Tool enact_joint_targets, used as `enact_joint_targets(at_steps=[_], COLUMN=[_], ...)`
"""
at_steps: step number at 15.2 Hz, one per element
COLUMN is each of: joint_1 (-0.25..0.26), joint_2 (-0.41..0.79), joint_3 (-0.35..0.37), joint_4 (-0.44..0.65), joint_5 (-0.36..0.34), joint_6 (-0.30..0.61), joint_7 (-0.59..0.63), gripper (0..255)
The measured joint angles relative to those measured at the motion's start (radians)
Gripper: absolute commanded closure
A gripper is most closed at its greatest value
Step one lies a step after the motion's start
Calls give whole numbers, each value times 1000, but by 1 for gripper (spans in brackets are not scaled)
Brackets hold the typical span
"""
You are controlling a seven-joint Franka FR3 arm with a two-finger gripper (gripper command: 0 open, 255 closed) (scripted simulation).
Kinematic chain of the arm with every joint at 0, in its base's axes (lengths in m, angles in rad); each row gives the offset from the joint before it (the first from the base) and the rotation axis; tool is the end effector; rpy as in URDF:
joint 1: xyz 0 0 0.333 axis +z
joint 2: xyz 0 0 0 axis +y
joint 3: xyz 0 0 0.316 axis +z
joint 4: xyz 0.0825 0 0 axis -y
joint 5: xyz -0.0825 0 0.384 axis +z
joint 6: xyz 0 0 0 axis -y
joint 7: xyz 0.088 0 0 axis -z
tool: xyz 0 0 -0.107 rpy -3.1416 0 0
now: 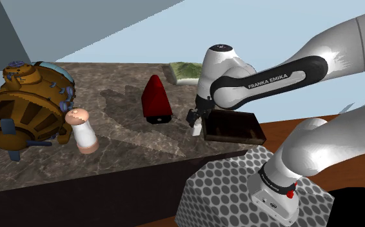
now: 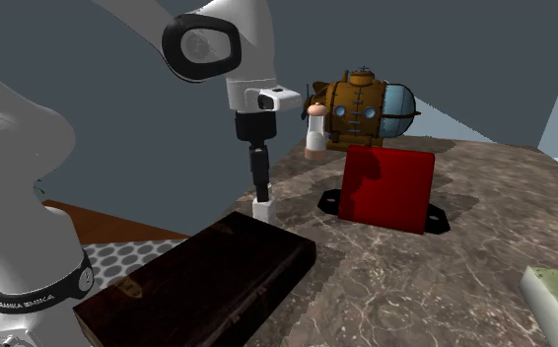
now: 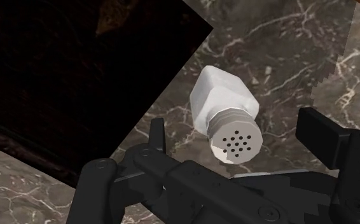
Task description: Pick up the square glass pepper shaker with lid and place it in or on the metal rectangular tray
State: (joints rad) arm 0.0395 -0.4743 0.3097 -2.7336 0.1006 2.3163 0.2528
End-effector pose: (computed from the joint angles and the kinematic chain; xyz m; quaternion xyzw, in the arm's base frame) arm 0.3523 0.1218 0.3620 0.9993 0.0000 0.0292 0.0250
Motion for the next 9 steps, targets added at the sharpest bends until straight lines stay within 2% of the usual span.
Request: enact_joint_targets(at_steps=[3, 4, 9], joint_1=[0, 0, 0], joint_2=[1, 1, 1], joint_3=[0, 0, 0], joint_4=[0, 0, 0], joint_5=[0, 0, 0], joint_6=[1, 1, 1], joint_7=[0, 0, 0], gripper=[0, 255, 255])
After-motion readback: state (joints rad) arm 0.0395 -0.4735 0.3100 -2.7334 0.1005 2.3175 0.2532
